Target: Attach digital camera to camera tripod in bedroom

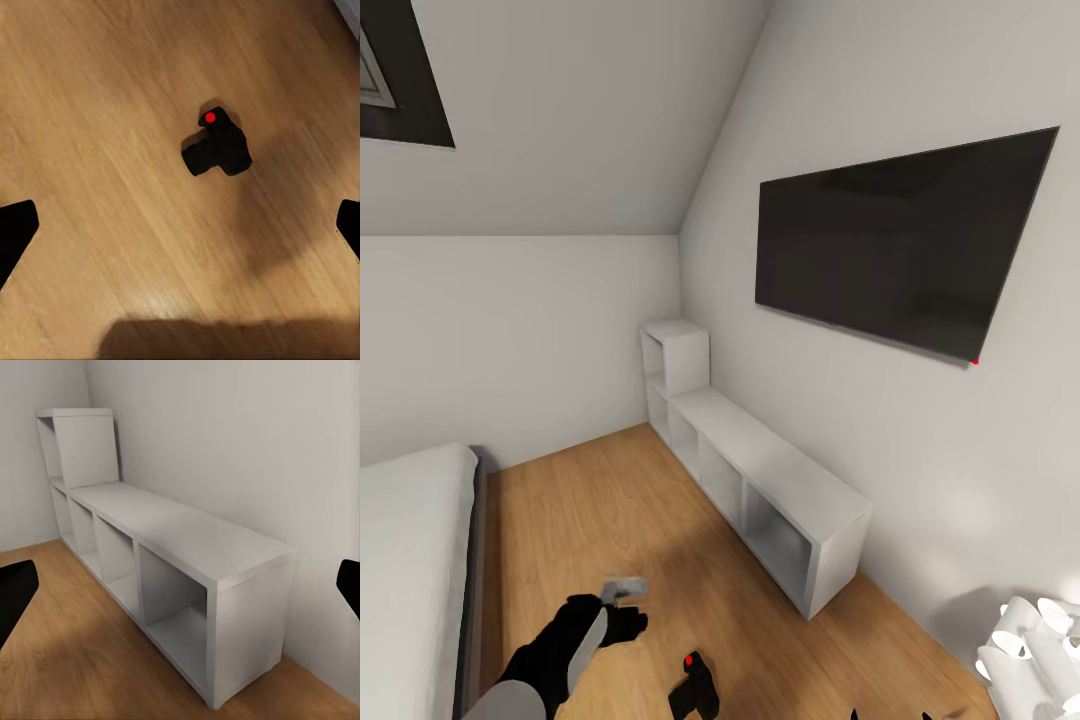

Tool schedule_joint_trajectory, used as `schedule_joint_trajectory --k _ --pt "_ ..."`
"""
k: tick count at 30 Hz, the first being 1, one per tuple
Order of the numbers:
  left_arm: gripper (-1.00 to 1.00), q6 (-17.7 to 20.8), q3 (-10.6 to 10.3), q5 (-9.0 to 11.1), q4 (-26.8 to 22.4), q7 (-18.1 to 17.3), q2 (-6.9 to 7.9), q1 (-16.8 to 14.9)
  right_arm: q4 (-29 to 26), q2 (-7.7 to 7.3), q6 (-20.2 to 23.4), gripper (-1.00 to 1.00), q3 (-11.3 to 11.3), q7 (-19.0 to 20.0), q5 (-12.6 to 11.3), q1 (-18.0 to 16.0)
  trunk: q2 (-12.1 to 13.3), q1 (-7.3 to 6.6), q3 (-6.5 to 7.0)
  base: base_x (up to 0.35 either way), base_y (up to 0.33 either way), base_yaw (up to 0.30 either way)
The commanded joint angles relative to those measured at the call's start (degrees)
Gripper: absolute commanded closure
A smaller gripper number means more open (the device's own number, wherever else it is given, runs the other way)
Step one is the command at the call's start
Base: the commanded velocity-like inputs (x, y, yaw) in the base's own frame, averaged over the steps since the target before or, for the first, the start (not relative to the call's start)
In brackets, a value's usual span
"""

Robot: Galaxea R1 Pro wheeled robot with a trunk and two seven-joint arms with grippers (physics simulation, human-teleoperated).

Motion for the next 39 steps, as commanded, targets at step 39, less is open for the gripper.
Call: schedule_joint_trajectory --k 39 --pt "-1.0 -5.58 1.65 5.68 19.67 -4.89 -1.94 -4.25 0.38 0.44 0.03 -1.0 0.03 -0.2 0.01 0.01 -0.03 0.0 -0.27 0.001 -0.005 0.0"
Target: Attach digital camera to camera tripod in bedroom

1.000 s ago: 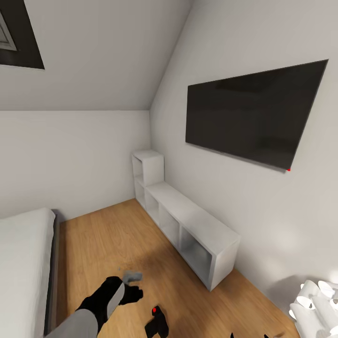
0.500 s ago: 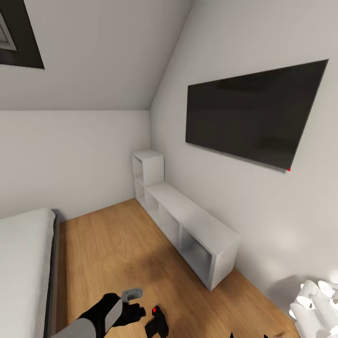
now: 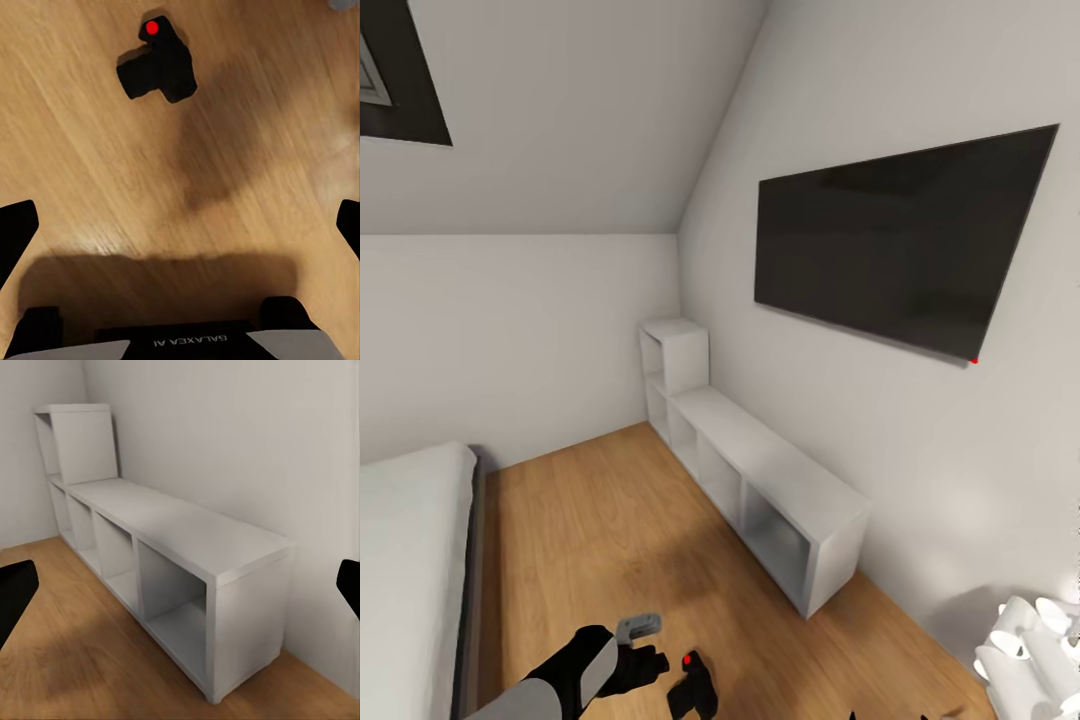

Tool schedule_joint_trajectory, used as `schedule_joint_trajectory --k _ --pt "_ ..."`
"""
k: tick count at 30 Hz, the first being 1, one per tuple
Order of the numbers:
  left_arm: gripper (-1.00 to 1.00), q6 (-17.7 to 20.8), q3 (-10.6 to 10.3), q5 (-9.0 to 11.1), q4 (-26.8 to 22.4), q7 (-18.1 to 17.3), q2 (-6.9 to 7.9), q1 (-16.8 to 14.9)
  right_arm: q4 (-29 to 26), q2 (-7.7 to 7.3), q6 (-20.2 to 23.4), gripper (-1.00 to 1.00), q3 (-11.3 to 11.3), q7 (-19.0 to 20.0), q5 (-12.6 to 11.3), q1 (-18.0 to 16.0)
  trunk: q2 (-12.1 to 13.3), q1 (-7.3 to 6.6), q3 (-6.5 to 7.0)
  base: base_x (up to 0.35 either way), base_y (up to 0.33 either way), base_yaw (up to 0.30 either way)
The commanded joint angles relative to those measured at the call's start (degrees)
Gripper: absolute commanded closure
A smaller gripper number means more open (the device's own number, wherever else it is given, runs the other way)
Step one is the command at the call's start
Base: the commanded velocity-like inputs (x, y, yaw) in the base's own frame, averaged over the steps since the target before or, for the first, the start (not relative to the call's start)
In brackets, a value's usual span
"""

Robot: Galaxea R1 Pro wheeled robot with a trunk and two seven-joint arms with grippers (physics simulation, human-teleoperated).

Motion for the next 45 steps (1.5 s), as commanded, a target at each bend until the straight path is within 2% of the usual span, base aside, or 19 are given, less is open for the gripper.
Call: schedule_joint_trajectory --k 1,16,21,33,45 --pt "-1.0 0.33 0.12 0.27 -0.07 0.0 -0.01 -0.01 -0.04 0.0 -0.06 -1.0 0.03 -0.12 -0.01 0.01 -0.03 0.0 -0.05 0.052 -0.14 0.0" --pt "-1.0 0.3 0.15 0.23 -0.09 0.06 0.08 -0.01 0.78 -0.07 -0.01 -1.0 0.03 -0.03 0.07 0.01 -0.03 0.0 -0.05 0.188 -0.247 0.0" --pt "-1.0 0.3 0.19 0.26 -0.16 0.03 0.72 -0.01 0.89 -0.08 0.02 -1.0 0.03 -0.03 0.07 0.01 -0.03 0.0 -0.05 0.267 -0.2 0.0" --pt "-1.0 0.3 0.16 0.27 -0.07 -0.01 0.96 -0.01 1.74 -0.11 0.02 -1.0 0.03 0.06 0.07 0.01 -0.03 0.0 -0.05 0.302 0.028 0.0" --pt "-1.0 0.34 0.18 0.35 0.96 0.11 0.82 -0.01 1.88 -0.08 0.02 -1.0 0.03 0.04 0.07 0.01 -0.03 0.0 -0.05 0.025 0.002 0.107"
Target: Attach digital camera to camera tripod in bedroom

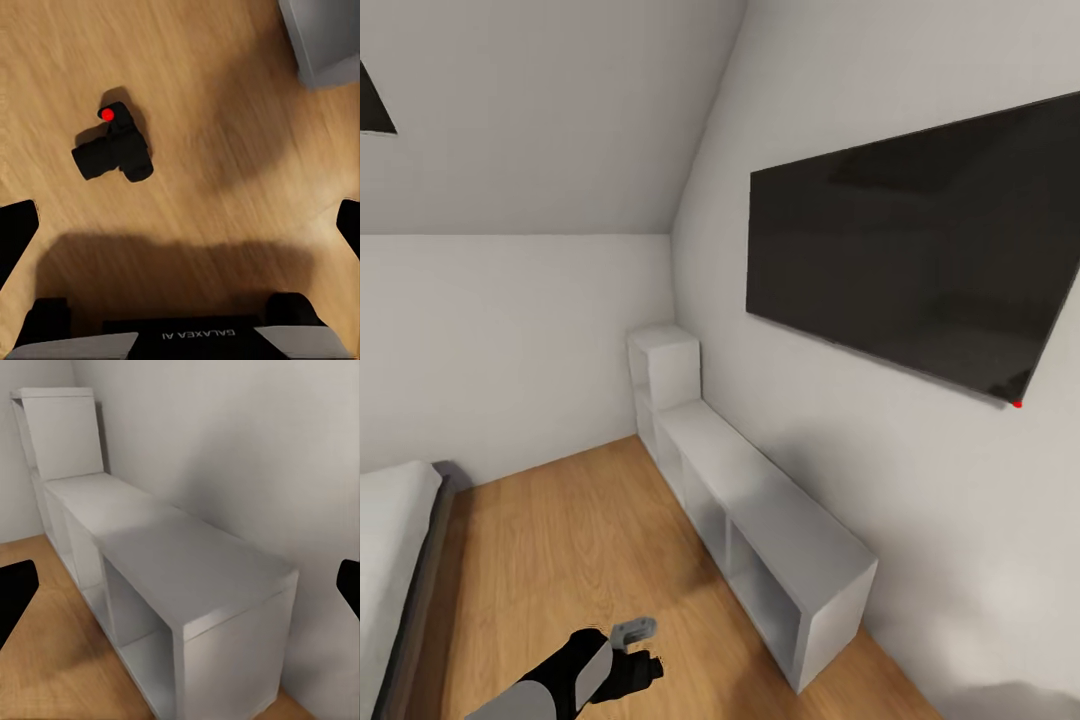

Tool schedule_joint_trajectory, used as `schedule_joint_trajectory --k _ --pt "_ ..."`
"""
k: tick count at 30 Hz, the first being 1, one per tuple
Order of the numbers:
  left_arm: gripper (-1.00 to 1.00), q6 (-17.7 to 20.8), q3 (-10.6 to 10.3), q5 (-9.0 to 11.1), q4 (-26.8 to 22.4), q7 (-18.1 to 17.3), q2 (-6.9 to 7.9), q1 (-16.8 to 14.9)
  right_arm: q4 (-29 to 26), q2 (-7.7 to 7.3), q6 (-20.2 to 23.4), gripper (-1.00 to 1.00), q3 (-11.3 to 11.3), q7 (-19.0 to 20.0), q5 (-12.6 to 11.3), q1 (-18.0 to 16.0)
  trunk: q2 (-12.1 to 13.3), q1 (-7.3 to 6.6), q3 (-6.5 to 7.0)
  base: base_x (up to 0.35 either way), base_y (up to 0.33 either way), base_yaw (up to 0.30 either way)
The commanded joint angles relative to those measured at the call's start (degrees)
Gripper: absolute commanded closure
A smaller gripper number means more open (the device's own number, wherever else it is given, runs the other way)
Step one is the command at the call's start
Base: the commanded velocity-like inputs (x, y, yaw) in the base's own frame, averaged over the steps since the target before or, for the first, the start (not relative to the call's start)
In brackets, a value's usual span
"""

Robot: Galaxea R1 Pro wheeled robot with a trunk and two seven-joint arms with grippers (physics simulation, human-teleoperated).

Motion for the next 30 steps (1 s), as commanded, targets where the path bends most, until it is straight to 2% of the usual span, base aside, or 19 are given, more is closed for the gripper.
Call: schedule_joint_trajectory --k 1,5,9,10,12,13,17,30 --pt "-1.0 0.33 0.14 0.23 0.39 0.02 -0.06 -0.02 -0.05 0.0 -0.05 -1.0 0.03 -0.13 0.0 0.02 -0.03 0.0 -0.05 0.0 0.0 0.232" --pt "-1.0 0.35 0.17 0.29 1.64 0.1 -0.18 -0.02 -0.04 0.0 -0.05 -1.0 0.03 -0.15 0.0 0.02 -0.03 0.0 -0.05 0.0 0.0 0.236" --pt "-1.0 0.36 0.17 1.45 2.45 0.19 -0.48 -0.02 -0.03 0.0 -0.05 -1.0 0.01 -0.12 0.0 0.02 -0.03 0.0 -0.05 0.0 0.0 0.238" --pt "-1.0 0.36 0.16 3.19 2.74 0.24 -0.66 -0.02 -0.03 0.0 -0.05 -1.0 -0.03 -0.13 0.0 0.02 -0.03 0.0 -0.05 0.0 0.0 0.238" --pt "-1.0 0.36 0.16 5.07 2.91 0.32 -0.76 -0.02 -0.03 0.0 -0.08 -1.0 -0.04 -0.13 0.0 0.02 -0.03 0.0 -0.05 0.0 0.0 0.237" --pt "-1.0 0.32 0.16 6.71 3.01 0.37 -0.83 -0.02 -0.03 -0.03 -0.12 -1.0 -0.05 -0.1 0.0 0.02 -0.03 0.0 -0.05 0.0 0.0 0.121" --pt "-1.0 0.28 0.13 7.73 2.91 0.35 -0.87 -0.02 -0.03 -0.08 -0.14 -1.0 -0.06 -0.08 0.0 0.02 -0.03 0.0 -0.05 0.0 0.0 0.06" --pt "-1.0 0.27 0.07 7.82 2.59 0.32 -0.78 -0.02 -0.03 -0.09 -0.11 -1.0 -0.06 -0.08 0.0 0.02 -0.03 0.0 -0.05 0.0 0.0 0.003"
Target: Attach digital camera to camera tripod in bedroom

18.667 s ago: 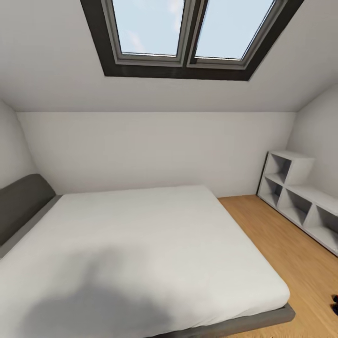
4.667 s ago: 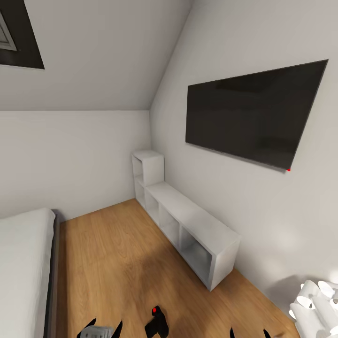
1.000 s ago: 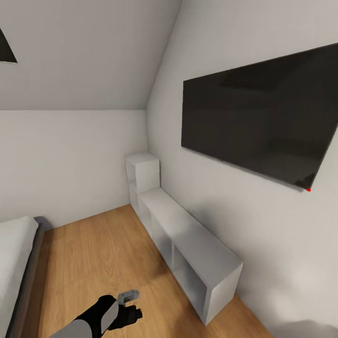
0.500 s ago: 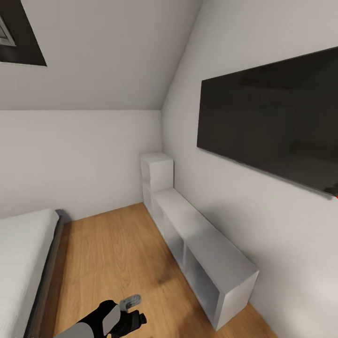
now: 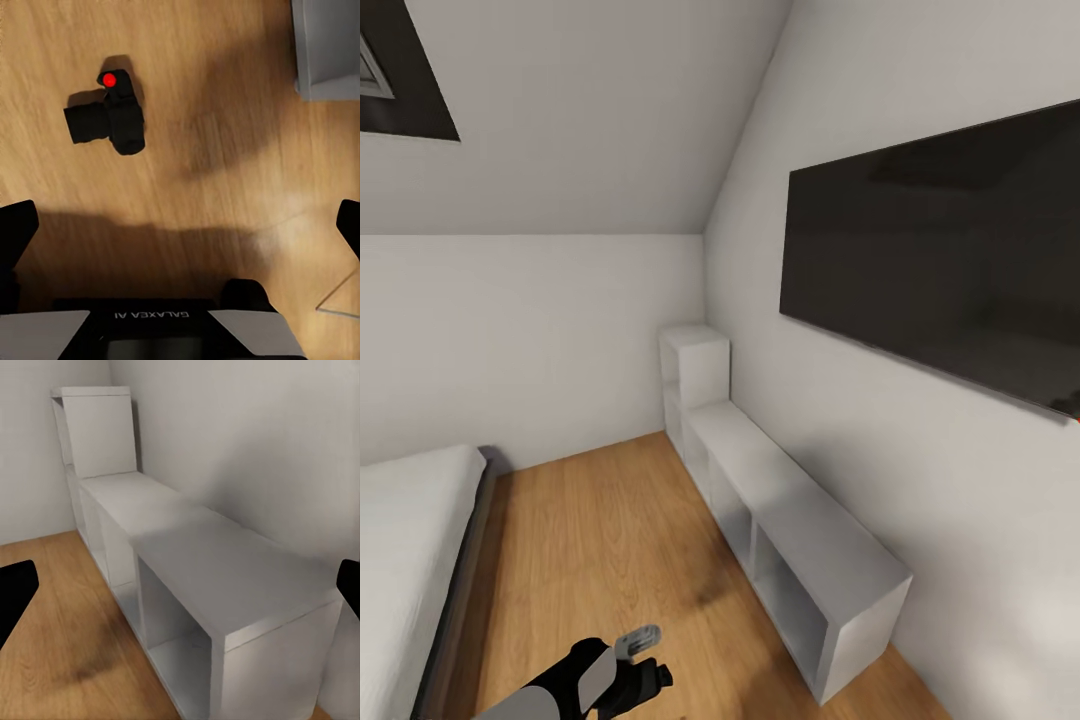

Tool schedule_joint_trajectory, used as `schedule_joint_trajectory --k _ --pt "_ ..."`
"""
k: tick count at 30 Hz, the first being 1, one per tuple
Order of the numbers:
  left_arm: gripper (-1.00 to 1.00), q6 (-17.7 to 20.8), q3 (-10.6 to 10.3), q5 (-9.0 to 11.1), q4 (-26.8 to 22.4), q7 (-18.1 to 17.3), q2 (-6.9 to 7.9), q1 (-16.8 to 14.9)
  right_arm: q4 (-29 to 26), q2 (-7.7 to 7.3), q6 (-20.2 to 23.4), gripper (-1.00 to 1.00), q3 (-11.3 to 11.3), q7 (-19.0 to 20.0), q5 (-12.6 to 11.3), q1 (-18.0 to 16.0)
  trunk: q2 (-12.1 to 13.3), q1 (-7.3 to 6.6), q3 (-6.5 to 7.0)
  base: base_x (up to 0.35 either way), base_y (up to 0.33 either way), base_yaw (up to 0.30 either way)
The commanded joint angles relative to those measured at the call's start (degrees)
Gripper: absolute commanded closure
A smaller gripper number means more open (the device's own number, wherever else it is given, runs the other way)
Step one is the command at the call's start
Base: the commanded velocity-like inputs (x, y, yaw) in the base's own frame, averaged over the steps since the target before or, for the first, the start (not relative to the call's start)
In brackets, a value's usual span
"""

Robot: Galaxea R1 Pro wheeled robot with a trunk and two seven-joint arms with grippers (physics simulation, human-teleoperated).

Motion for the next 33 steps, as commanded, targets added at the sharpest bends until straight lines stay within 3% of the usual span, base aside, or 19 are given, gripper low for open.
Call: schedule_joint_trajectory --k 1,9,33 --pt "-1.0 0.29 0.12 0.07 -0.09 -0.04 0.01 -0.01 -0.05 0.01 -0.04 -1.0 0.02 -0.1 0.0 0.01 -0.03 0.0 -0.05 0.0 0.0 0.0" --pt "-1.0 0.29 0.2 0.0 -0.21 0.11 0.14 -0.01 0.02 0.01 0.0 -1.0 0.02 -0.1 0.0 0.01 -0.03 0.0 -0.05 0.0 0.0 0.0" --pt "-1.0 0.29 0.12 -0.01 -0.06 0.14 0.54 -0.01 0.04 0.01 -0.09 -1.0 0.02 -0.1 0.0 0.01 -9.66 5.27 -4.36 0.0 0.0 0.0"
